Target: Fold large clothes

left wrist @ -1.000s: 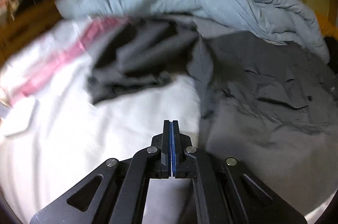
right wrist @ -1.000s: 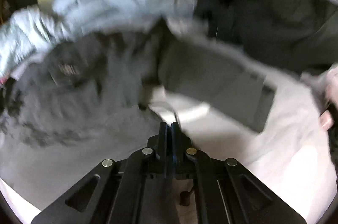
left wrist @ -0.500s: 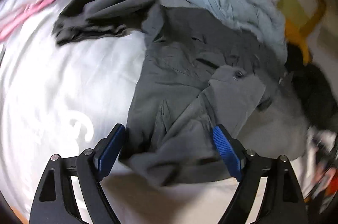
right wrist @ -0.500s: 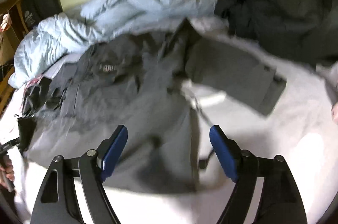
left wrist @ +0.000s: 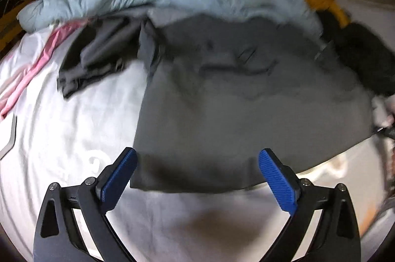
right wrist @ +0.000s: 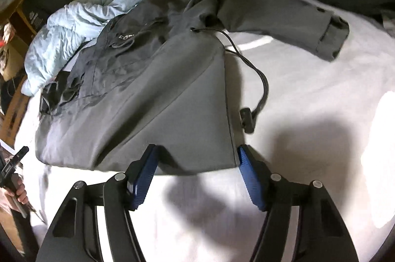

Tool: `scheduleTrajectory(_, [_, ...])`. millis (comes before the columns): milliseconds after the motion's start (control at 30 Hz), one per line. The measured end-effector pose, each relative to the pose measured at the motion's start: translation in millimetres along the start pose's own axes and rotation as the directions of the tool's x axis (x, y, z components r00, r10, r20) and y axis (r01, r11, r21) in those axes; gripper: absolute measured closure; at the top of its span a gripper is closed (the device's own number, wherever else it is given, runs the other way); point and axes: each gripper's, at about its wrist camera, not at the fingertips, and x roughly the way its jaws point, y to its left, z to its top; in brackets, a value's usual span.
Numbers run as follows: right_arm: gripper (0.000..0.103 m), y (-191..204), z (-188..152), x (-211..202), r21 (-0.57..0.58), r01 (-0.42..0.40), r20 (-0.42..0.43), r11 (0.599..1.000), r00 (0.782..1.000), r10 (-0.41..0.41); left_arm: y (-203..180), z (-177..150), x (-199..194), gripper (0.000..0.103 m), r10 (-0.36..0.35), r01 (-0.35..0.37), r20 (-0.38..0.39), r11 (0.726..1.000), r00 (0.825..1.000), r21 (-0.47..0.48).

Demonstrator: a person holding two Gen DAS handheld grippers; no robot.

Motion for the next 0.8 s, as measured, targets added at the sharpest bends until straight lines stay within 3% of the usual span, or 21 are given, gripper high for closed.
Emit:
scheduleTrajectory(33, [0.067,0.9,0.5,-1.0,-0.006,0.026,0.01,1.0,1.0,-0.025,4.8,-3.4,10.7,0.02,-0.001,0.0,-0.03,1.0,1.0,-0.025])
scheduleTrajectory(67, [0.086,1.2,0.9,-1.5,-0.009,0.015,0.012,1.0,1.0,-0.015,9.5,-6.0,21.0,0.037,0.005,-0.009,-0.054,0.998,0.999,-0.061])
scheduleTrajectory(167, [0.091,11.6,2.3,-18.5,-0.03,0.027,0.067,0.999,0.997,-0.025,21.8,-4.1,7.8,0.096,0.056,-0.057,-0.007,0.992,0.998,-0.116])
scheduleTrajectory(267, [0.092,30.8,4.6,-66.4,-0.08,0.04,0.238,0.996,0.971,-0.02,38.5,2.3,-26.1,0.1,-0.008,0.029,0.102,0.98,0.995,-0.199])
scheduleTrajectory(367, [0.092,37.9,4.4,-93.8,-0.088,0.054,0.307,0.995,0.951,-0.024,36.7,1.5,-42.5,0.101,0.081,-0.052,0.165,0.984,0.983,-0.17])
scheduleTrajectory(433, [0.092,33.4,5.3,-83.1,-0.087,0.082,0.259,0.993,0.964,-0.057,35.2,1.5,-31.4,0.101,0.101,-0.083,0.127,0.987,0.987,-0.141])
scheduleTrajectory(500, [0.092,25.1,6.2,-47.3,-0.076,0.132,0.107,0.988,0.986,-0.124,32.8,-3.8,-5.9,0.101,0.132,-0.124,0.053,0.984,0.99,-0.126])
scheduleTrajectory(600, [0.092,19.1,-1.2,-4.5,-0.091,0.186,-0.042,0.978,0.981,-0.19,31.5,-14.5,22.3,0.101,0.159,-0.162,-0.034,0.981,0.987,-0.105])
scheduleTrajectory(733, [0.091,26.0,1.6,-14.1,-0.139,0.23,0.0,0.963,0.973,-0.233,18.3,-13.6,12.7,0.097,0.234,-0.234,0.002,0.971,0.972,-0.043])
scheduleTrajectory(800, [0.087,21.9,3.0,-17.6,-0.122,0.233,0.004,0.965,0.972,-0.234,21.1,-12.9,7.0,0.097,0.226,-0.223,0.044,0.973,0.973,-0.05])
